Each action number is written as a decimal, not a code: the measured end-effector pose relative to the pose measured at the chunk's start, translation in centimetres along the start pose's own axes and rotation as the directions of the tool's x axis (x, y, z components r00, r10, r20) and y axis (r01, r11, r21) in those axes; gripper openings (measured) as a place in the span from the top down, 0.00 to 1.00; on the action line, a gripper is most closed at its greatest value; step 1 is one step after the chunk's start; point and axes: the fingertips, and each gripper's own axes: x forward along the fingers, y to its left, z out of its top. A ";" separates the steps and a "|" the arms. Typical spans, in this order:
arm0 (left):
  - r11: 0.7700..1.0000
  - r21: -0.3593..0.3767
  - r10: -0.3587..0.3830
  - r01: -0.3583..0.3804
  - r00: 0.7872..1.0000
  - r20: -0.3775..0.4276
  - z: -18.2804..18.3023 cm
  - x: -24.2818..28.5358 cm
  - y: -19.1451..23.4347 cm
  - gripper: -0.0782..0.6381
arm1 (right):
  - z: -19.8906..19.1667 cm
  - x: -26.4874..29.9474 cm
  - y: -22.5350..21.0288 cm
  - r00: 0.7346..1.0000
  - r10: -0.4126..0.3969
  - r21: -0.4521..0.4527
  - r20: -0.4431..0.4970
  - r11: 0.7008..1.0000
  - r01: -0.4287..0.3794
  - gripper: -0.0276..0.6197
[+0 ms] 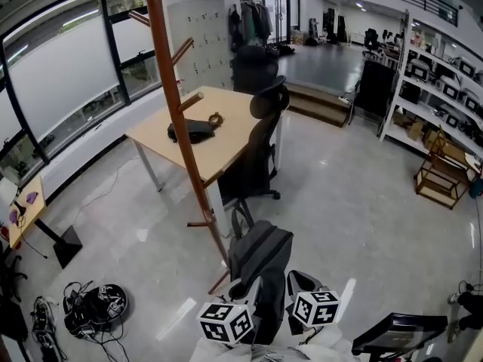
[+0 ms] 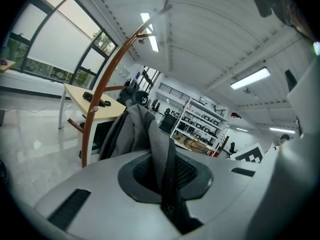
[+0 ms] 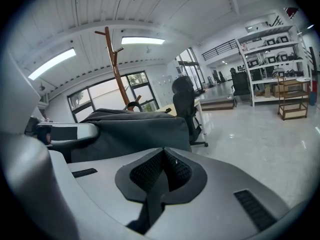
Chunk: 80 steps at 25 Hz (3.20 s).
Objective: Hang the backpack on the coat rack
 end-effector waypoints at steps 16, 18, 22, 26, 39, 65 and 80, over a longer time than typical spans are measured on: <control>0.999 0.019 -0.038 0.039 0.999 -0.026 3.2 5.6 2.4 0.86 | 4.0 6.0 -1.2 1.000 0.009 0.042 -0.015 0.999 -0.009 0.94; 0.999 0.028 -0.042 0.042 0.999 -0.014 3.2 5.6 2.0 0.86 | 3.5 6.1 -1.3 0.999 0.027 0.040 -0.040 0.999 -0.025 0.94; 0.999 0.038 -0.029 0.028 0.999 0.014 4.0 6.3 1.6 0.86 | 3.5 7.5 -1.3 0.995 0.069 0.050 -0.075 0.997 -0.065 0.94; 1.000 0.022 -0.012 0.010 0.997 0.074 5.4 6.6 1.6 0.86 | 4.6 7.9 -0.9 0.992 0.110 0.052 -0.070 0.993 -0.106 0.94; 0.994 0.085 0.047 -0.063 0.981 0.187 9.4 8.8 2.5 0.86 | 5.8 8.6 -3.1 0.987 0.141 0.121 -0.078 0.984 -0.131 0.94; 0.974 -0.008 0.219 -0.225 0.936 0.276 10.5 7.9 6.8 0.86 | 6.2 11.0 -3.6 0.973 0.190 0.090 -0.132 0.980 -0.180 0.94; 0.956 -0.062 0.294 -0.287 0.920 0.259 8.5 8.0 9.3 0.86 | 5.3 10.5 -4.4 0.971 0.176 0.077 -0.162 0.983 -0.166 0.94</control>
